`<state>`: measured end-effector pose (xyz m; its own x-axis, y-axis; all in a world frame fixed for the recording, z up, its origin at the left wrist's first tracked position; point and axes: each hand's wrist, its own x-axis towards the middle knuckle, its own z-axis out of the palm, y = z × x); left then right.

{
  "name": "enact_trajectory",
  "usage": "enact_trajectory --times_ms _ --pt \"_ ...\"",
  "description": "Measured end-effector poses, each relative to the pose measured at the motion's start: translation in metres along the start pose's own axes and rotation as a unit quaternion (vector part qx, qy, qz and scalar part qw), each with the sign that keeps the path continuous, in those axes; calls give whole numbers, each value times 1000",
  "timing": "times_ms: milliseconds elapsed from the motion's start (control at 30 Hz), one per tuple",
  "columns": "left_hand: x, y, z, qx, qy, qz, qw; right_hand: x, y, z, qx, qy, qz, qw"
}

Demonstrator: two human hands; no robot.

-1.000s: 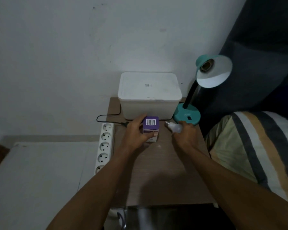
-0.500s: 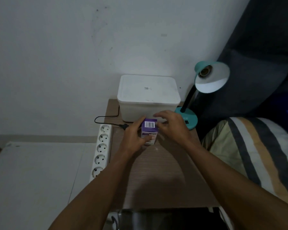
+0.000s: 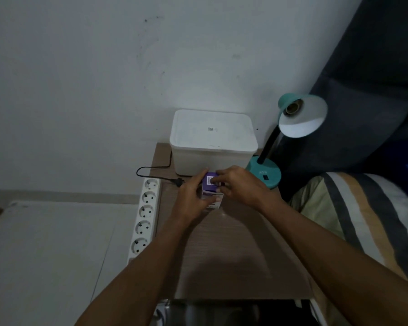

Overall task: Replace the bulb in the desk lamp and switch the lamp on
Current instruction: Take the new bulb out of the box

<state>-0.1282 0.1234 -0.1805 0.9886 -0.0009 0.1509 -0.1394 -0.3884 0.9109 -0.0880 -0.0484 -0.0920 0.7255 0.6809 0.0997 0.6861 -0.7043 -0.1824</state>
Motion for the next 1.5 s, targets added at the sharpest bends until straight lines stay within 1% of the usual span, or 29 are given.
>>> enact_trajectory --times_ms 100,233,367,433,533,567,633,733,800,833,867,933,1033,1100,1167,1233,1300,1500 --pt "-1 -1 1 -9 4 -1 1000 -2 -1 2 -27 8 -25 999" --pt "-1 -2 2 -15 2 -6 1000 -10 2 10 -38 44 -44 997" --pt "0 -3 3 -13 -1 -16 1000 -14 7 20 -68 57 -31 996" --pt "2 -5 4 -13 2 -12 1000 -14 7 22 -39 67 -11 997" --pt "1 -3 3 -4 4 -16 1000 -10 1 18 66 117 59 989" --pt "0 -2 4 -3 1 -22 1000 -9 -2 17 106 142 101 979" --pt "-2 0 5 10 0 -37 999 -3 -9 16 184 196 192 944" --pt "-5 0 6 34 -10 -40 999 9 -16 17 241 274 293 883" --pt "-5 2 4 48 -23 -30 998 12 -21 15 255 315 331 852" --pt "-4 3 3 56 -28 -25 998 12 -23 13 254 329 333 847" --pt "-4 4 2 62 -31 -22 997 10 -24 12 248 331 324 851" --pt "-3 3 0 66 -33 -23 997 3 -22 16 229 295 286 882" --pt "-2 2 -2 71 -31 -24 997 -7 -12 22 155 167 214 950" --pt "-2 1 -2 78 -29 -21 996 -8 -7 21 109 112 176 972" --pt "-2 1 -2 82 -27 -20 996 -4 -6 15 91 78 146 982" --pt "-2 0 -2 82 -26 -17 996 1 -7 8 99 39 119 987" --pt "-2 0 -1 77 -29 -17 996 5 -10 6 106 15 113 988" --pt "-2 4 0 72 -24 -21 997 12 -19 12 53 14 134 989"
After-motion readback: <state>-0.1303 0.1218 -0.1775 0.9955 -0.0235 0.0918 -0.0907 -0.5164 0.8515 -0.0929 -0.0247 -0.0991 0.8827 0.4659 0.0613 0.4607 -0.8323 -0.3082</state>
